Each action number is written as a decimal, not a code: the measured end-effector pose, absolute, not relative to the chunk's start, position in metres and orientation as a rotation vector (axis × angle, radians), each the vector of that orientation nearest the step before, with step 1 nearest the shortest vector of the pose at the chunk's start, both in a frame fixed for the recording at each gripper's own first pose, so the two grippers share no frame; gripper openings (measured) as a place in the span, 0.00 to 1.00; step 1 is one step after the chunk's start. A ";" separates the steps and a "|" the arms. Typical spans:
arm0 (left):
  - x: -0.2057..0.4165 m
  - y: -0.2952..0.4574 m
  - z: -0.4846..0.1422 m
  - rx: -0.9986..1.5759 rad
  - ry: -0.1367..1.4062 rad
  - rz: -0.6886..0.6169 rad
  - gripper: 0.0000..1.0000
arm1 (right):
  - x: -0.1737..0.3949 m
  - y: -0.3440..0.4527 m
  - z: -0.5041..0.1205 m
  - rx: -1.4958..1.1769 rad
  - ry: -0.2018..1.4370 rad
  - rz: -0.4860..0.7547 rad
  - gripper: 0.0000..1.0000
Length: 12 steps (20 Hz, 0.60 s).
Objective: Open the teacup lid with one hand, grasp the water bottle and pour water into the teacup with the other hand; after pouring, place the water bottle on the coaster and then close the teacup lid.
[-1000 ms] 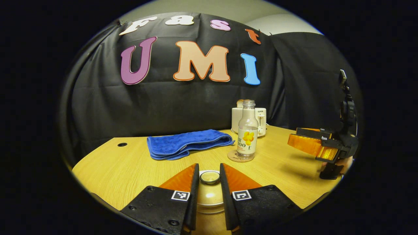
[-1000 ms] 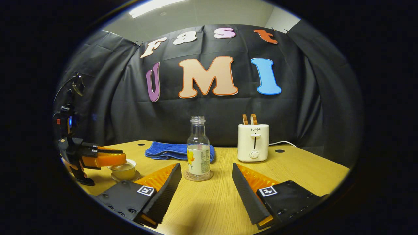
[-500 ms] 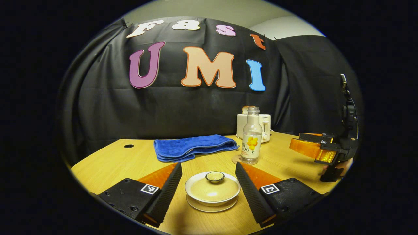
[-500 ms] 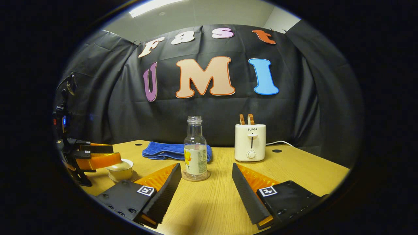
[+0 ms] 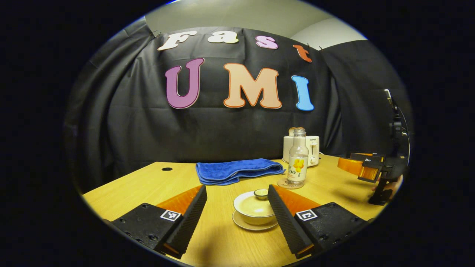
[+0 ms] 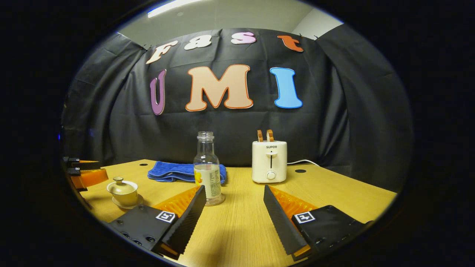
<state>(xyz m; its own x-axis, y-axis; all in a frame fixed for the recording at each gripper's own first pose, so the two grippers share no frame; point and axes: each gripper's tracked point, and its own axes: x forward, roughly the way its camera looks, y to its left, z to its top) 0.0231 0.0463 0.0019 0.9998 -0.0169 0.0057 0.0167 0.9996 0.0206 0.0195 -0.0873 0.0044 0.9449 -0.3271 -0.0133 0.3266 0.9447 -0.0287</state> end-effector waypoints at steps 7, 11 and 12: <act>0.017 0.073 0.000 0.023 -0.002 0.116 0.97 | 0.007 -0.106 0.006 -0.032 0.013 -0.431 0.99; 0.011 0.097 0.001 0.026 -0.001 0.236 0.96 | 0.005 -0.109 0.006 -0.033 0.013 -0.445 0.99; 0.010 0.100 0.001 0.027 -0.002 0.258 0.96 | 0.006 -0.109 0.006 -0.033 0.012 -0.449 0.99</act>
